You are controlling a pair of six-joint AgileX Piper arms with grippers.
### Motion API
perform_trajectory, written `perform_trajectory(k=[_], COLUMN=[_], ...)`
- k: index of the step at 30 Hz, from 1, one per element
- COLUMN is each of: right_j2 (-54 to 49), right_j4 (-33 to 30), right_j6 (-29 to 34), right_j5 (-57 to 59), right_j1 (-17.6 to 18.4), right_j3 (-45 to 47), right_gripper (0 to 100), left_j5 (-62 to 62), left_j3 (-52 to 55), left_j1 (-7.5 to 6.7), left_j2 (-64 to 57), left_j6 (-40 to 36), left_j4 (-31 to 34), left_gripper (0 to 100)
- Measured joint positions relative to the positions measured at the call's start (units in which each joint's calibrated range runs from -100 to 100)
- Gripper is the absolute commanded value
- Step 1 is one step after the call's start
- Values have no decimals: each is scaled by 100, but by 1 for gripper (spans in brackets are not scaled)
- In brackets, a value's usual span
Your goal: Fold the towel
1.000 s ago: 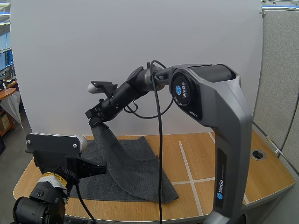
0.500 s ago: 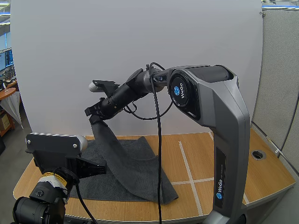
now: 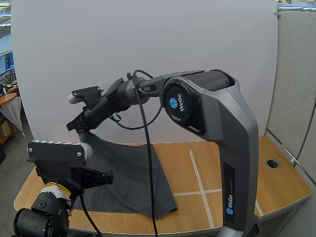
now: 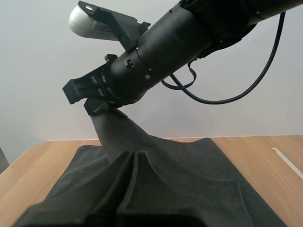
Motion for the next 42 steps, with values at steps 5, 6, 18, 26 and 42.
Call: perform_trajectory(k=[5, 6, 18, 26, 42], right_j2=[28, 75, 702, 1408, 2783], right_j4=[-9, -9, -9, -166, -528], right_j6=[0, 0, 0, 0, 0], right_j5=[-192, -192, -200, -840, -1739], right_j1=[106, 122, 130, 130, 138], right_j3=[-74, -158, -816, -1360, -3040], right_gripper=[0, 0, 0, 0, 0], left_j5=[0, 0, 0, 0, 0], left_j3=[0, 0, 0, 0, 0], left_j1=[0, 0, 0, 0, 0], left_j2=[0, 0, 0, 0, 0], left_j6=[0, 0, 0, 0, 0], left_j4=[0, 0, 0, 0, 0], left_gripper=[0, 0, 0, 0, 0])
